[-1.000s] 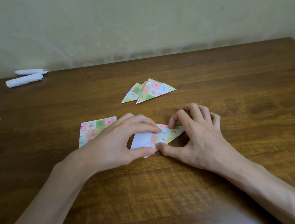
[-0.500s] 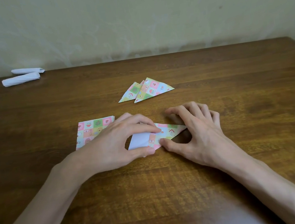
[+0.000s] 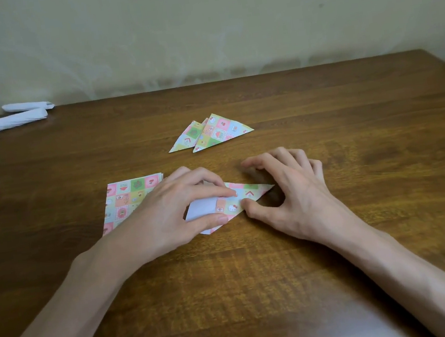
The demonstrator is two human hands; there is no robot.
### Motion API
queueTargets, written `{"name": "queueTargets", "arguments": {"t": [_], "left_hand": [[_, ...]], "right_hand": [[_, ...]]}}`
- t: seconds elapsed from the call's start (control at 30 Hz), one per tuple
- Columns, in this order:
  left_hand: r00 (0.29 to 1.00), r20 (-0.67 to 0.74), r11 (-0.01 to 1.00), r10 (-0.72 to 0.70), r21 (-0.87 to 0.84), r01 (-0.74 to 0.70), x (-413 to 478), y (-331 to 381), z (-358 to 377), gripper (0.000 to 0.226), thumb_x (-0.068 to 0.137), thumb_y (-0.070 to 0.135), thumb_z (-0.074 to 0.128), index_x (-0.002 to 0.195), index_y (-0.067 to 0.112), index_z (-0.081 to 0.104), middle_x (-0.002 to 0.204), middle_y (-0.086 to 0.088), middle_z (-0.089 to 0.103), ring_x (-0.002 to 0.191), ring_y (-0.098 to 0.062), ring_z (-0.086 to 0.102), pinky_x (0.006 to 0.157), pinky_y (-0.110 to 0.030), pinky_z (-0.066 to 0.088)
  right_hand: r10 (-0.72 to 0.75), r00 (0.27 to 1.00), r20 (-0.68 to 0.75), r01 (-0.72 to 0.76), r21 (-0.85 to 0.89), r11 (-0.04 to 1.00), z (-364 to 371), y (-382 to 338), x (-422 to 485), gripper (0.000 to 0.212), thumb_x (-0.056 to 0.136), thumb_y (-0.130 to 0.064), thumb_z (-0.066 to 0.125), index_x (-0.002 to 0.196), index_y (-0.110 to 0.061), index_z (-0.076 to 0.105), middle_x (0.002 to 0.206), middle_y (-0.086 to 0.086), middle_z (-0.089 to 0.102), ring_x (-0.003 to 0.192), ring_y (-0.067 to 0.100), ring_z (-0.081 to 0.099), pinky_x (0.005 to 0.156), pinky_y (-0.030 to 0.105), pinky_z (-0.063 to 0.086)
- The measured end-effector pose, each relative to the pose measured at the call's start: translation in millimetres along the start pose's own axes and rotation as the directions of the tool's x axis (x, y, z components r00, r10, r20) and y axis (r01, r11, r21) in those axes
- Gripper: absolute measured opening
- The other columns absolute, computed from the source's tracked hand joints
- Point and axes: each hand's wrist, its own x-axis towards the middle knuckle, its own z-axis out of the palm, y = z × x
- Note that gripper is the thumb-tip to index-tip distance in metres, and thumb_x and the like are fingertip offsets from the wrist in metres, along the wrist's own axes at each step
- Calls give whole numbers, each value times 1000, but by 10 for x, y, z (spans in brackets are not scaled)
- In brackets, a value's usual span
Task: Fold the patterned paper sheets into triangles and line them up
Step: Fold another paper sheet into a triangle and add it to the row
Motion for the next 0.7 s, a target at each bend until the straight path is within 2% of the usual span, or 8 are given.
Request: {"name": "queueTargets", "arguments": {"t": [0.2, 0.5, 0.7], "left_hand": [[1000, 2, 1000, 1, -8, 0, -16, 5, -7, 48, 86, 67, 54, 129, 49, 66, 128, 32, 52, 127, -2, 44, 99, -19, 34], [1000, 0, 1000, 6, -19, -6, -16, -19, -2, 47, 86, 66, 55, 129, 49, 66, 128, 32, 52, 126, -3, 45, 101, -24, 37], [996, 67, 998, 51, 41, -53, -34, 9, 3, 36, 100, 54, 53, 136, 59, 56, 130, 28, 45, 119, -9, 43, 99, -29, 38]], "right_hand": [[-22, 999, 33, 21, 32, 999, -44, 29, 0, 55, 85, -62, 67, 135, -47, 49, 122, -26, 42, 128, 7, 34, 101, 30, 19], [12, 999, 43, -17, 116, 993, -93, 58, 25, 48, 90, -47, 71, 134, -46, 52, 121, -26, 48, 128, 5, 36, 104, 31, 21], [38, 998, 57, -47, 168, 985, -109, 82, 29, 46, 90, -36, 72, 132, -47, 54, 119, -24, 52, 126, 5, 38, 103, 33, 23]]}}
